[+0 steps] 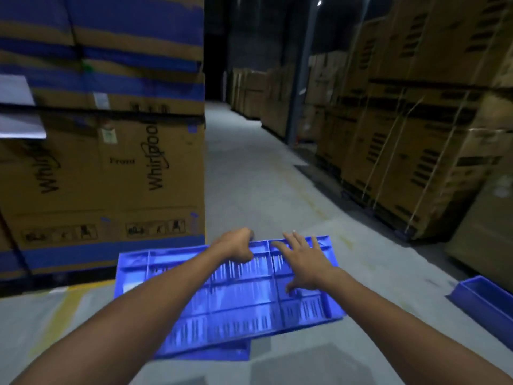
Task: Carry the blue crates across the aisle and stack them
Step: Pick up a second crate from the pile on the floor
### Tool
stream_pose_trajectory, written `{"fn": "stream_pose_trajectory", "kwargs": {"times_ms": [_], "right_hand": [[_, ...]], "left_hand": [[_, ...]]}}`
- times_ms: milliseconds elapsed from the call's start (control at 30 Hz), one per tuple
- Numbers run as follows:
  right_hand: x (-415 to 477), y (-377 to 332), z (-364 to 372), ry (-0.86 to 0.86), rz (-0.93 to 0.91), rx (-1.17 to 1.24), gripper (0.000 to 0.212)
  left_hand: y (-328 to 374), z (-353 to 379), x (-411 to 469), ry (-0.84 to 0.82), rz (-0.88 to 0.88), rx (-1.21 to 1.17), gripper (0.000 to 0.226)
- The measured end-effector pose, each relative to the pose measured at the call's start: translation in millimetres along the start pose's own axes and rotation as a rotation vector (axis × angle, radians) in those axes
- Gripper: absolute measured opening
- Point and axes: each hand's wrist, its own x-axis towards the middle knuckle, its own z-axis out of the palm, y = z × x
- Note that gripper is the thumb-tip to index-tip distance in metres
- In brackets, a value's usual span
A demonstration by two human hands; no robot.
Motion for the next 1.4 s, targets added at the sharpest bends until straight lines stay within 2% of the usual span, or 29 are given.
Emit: {"fn": "stream_pose_trajectory", "kwargs": {"times_ms": [100,200,333,533,767,867,967,1100,1200,1400], "right_hand": [[-19.4,22.2,-43.0,0.117,0.027,0.025,0.111],[-35.1,44.2,-73.9,0.198,0.047,0.154,0.101],[-48.2,84.0,-98.9,0.219,0.144,0.283,0.097],[-55.3,170.0,-138.1,0.080,0.275,0.258,0.073],[-76.6,273.2,-156.0,-0.149,0.388,0.432,0.065],[-81.9,309.5,-147.3,-0.136,0.403,0.575,0.045],[-83.0,344.2,-137.7,-0.117,0.432,0.640,0.043],[-73.4,386.0,-125.6,-0.103,0.426,0.548,0.040],[-56.0,420.3,-113.5,-0.082,0.458,0.449,0.036],[2.1,502.6,-98.6,0.001,0.574,0.264,0.045]], "left_hand": [[25.4,-39.5,4.8,0.080,0.091,0.059,0.027],[55.6,-63.3,14.6,0.167,0.195,0.139,0.025],[106.0,-81.0,31.9,0.228,0.322,0.192,0.021],[197.6,-96.5,57.9,0.295,0.489,0.253,0.015],[288.2,-106.5,102.9,0.221,0.696,0.275,0.031],[321.1,-96.7,131.4,0.177,0.744,0.262,0.030],[352.7,-86.9,158.4,0.156,0.777,0.296,0.029],[382.2,-80.2,198.9,0.138,0.825,0.370,0.021],[400.0,-69.2,242.5,0.055,0.850,0.305,0.021],[444.4,-63.3,359.3,0.025,0.906,0.182,0.019]]}}
